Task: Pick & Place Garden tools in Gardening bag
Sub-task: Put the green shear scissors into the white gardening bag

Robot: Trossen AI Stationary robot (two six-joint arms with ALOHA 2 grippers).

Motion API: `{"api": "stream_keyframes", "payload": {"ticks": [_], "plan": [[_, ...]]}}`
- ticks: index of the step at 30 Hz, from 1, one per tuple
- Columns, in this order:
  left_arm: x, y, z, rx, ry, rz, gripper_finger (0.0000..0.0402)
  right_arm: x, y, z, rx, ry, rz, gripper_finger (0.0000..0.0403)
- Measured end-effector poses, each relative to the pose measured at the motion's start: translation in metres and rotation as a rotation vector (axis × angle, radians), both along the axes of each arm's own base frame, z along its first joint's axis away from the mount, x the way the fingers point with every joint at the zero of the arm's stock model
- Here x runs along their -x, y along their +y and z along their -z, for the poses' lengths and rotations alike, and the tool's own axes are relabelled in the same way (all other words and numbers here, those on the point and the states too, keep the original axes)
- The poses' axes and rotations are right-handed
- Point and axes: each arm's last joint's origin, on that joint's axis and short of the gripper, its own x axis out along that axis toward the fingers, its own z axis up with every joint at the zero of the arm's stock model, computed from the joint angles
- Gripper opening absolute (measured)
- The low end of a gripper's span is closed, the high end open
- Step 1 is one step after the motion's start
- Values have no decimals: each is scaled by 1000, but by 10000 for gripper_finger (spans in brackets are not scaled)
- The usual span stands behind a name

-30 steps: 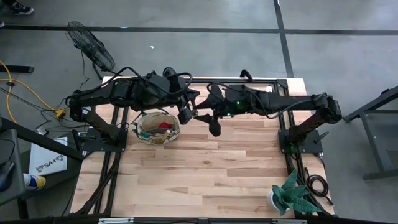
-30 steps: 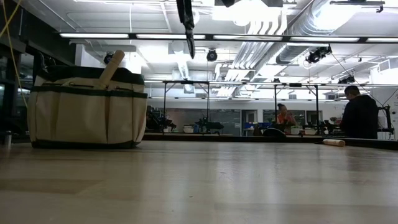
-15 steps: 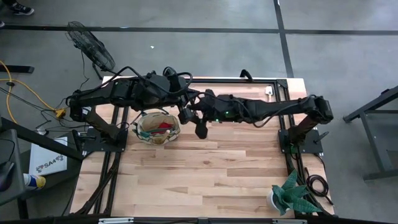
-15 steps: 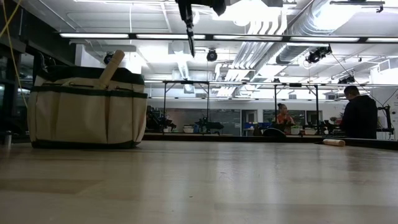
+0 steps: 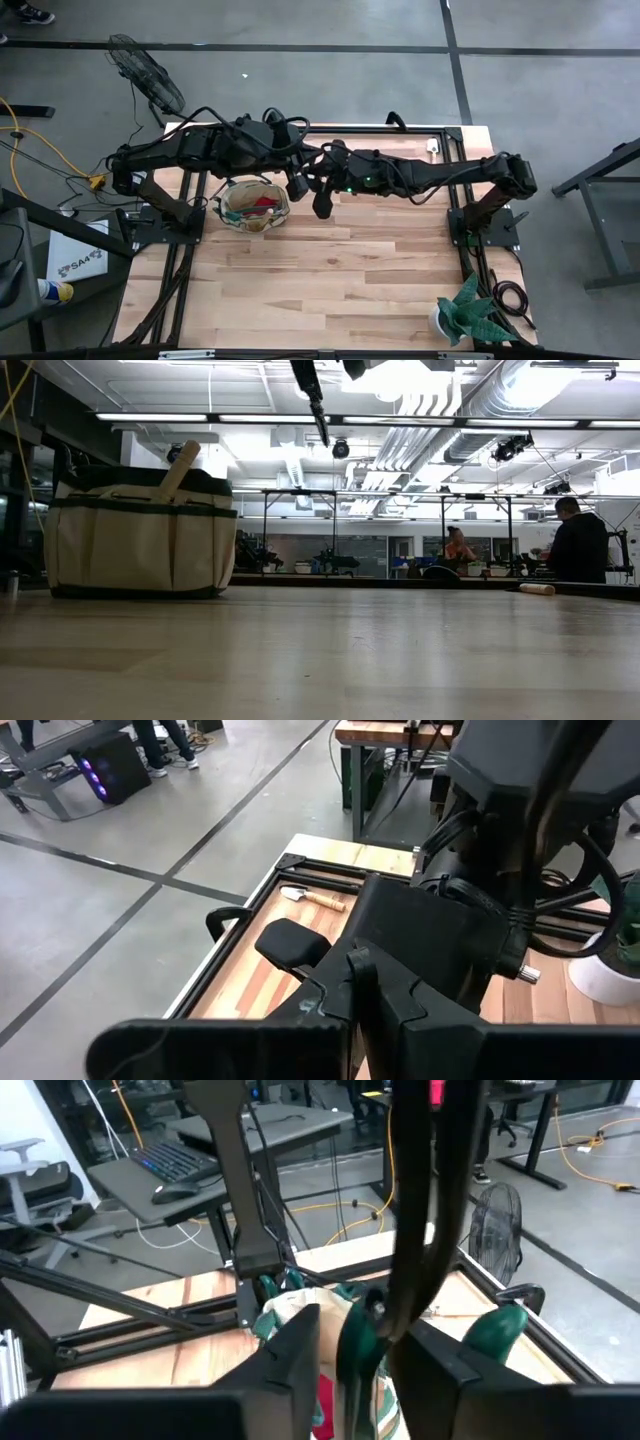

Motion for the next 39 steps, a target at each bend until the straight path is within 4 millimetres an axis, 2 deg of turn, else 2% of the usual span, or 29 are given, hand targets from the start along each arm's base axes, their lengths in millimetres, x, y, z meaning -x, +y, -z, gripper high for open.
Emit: {"api": "stream_keyframes", "payload": {"ticks": [8, 18, 23, 27, 32, 35, 39], "plan": [[0, 0, 0, 3, 2, 7, 0, 0, 0, 1, -1, 16, -5, 44], [1, 0, 3, -2, 37, 17, 1, 0, 1, 3, -21, 27, -58, 42], [8, 0, 3, -7, 71, 16, 28, 3, -5, 7, -43, 87, -75, 42], [25, 2, 2, -6, 116, 7, 77, 7, -11, 10, -48, 140, -60, 42], [58, 6, 1, 45, 186, -73, 139, 8, -20, 14, -76, 166, -113, 42], [81, 9, 1, 80, 217, -163, 154, 9, -27, 27, -108, 137, -140, 42], [109, 13, 1, 111, 248, -259, 156, 12, -35, 54, -166, 81, -186, 42]]}}
